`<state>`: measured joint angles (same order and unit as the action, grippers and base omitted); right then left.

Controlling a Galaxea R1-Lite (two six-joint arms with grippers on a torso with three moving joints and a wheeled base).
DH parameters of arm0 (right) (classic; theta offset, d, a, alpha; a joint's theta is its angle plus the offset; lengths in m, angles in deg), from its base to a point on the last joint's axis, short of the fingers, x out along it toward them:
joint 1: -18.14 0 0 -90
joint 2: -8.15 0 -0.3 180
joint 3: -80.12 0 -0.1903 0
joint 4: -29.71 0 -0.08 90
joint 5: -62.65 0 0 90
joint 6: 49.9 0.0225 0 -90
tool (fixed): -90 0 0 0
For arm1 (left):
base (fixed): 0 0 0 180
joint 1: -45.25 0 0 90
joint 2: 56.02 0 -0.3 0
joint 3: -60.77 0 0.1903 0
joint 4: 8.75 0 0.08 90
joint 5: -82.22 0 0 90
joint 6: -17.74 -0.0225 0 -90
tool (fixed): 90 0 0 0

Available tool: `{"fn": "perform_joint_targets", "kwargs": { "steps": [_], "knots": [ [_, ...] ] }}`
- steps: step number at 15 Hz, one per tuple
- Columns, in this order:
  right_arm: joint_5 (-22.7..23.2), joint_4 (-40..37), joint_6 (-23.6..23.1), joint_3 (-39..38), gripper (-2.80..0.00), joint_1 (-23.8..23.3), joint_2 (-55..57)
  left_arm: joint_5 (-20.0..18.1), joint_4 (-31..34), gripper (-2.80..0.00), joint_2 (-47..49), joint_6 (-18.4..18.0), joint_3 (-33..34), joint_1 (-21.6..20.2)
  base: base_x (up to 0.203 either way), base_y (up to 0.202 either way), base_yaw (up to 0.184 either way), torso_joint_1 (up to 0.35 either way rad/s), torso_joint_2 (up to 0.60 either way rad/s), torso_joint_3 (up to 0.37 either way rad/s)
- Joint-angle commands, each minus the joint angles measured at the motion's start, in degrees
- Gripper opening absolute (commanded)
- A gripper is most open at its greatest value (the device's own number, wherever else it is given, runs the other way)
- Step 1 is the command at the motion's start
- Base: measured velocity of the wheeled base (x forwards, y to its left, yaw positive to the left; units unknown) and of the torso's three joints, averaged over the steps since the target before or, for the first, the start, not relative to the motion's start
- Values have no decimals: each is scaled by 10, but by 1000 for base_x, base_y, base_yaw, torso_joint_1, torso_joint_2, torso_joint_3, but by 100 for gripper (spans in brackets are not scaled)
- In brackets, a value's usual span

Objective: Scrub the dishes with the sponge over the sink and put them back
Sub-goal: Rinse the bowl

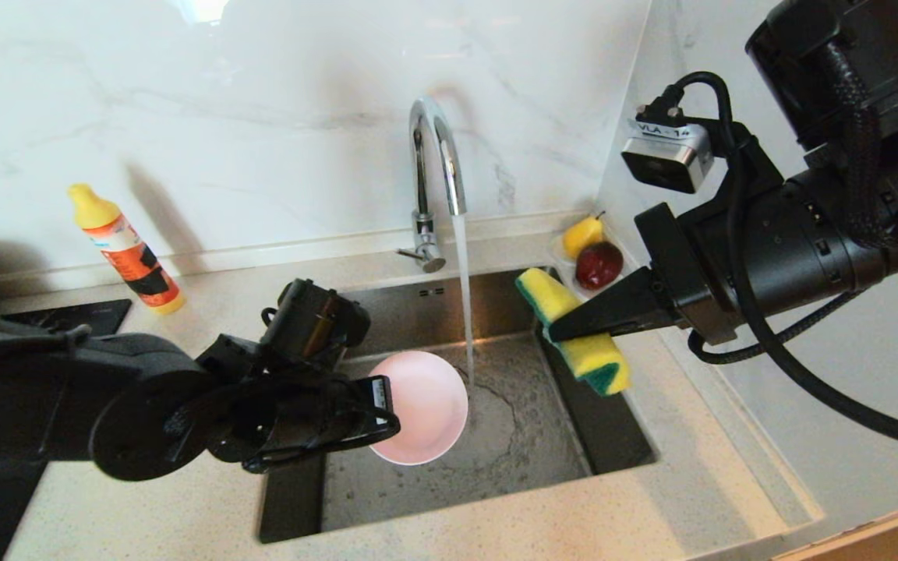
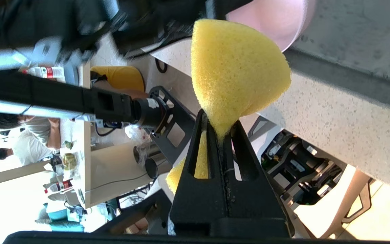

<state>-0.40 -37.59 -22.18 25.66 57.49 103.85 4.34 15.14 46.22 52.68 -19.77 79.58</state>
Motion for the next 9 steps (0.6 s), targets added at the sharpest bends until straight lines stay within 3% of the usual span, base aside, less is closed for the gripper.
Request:
{"fn": "perform_joint_targets", "kwargs": {
  "steps": [1, 9],
  "knots": [
    [2, -2, 1, -12, -280, 0, -12, -1, 35, -280, 65, 24, -58, -8, 0, 0, 0, 0, 0, 0],
    [3, 0, 0, -47, -280, -1, -36, -11, 112, -280, 168, 70, -235, -16, 0, 0, 0, 0, 0, 0]
  ]
}}
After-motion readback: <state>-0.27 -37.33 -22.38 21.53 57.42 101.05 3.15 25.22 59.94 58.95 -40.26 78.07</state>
